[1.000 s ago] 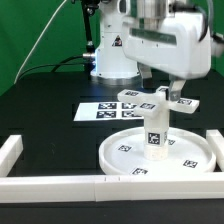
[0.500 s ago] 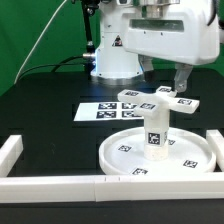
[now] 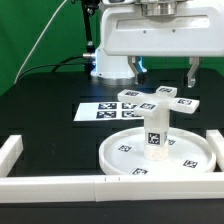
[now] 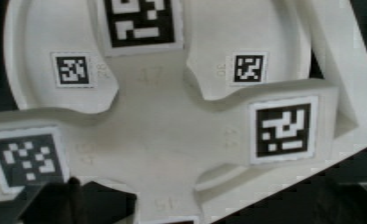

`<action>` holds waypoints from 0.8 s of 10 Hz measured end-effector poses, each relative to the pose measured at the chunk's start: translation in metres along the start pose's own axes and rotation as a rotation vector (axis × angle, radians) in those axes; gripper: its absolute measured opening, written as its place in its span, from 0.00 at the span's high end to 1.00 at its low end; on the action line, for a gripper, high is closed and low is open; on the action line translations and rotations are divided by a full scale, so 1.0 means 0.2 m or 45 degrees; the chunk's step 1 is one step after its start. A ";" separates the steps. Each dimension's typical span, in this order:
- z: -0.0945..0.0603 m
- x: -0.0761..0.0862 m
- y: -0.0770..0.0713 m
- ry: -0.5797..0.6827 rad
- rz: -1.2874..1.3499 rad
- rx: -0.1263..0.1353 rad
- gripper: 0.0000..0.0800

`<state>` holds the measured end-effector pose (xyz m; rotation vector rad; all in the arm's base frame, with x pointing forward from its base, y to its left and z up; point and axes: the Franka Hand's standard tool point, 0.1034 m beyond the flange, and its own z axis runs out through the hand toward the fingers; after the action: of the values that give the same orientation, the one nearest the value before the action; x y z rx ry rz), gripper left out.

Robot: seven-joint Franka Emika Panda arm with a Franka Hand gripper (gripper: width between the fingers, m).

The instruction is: Assemble round table

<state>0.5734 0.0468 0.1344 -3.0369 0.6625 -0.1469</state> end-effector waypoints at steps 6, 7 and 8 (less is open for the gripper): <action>0.00 0.00 0.00 -0.030 -0.980 -0.074 0.19; 0.00 0.01 0.01 -0.032 -1.053 -0.081 0.19; 0.00 0.01 0.01 -0.034 -1.083 -0.086 0.19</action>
Offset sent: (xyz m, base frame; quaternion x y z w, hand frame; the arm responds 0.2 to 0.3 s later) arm 0.0131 0.0216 0.0004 0.0039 -0.0540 -0.4793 0.8760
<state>0.5747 0.0446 0.1338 -3.1403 -0.6669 -0.0953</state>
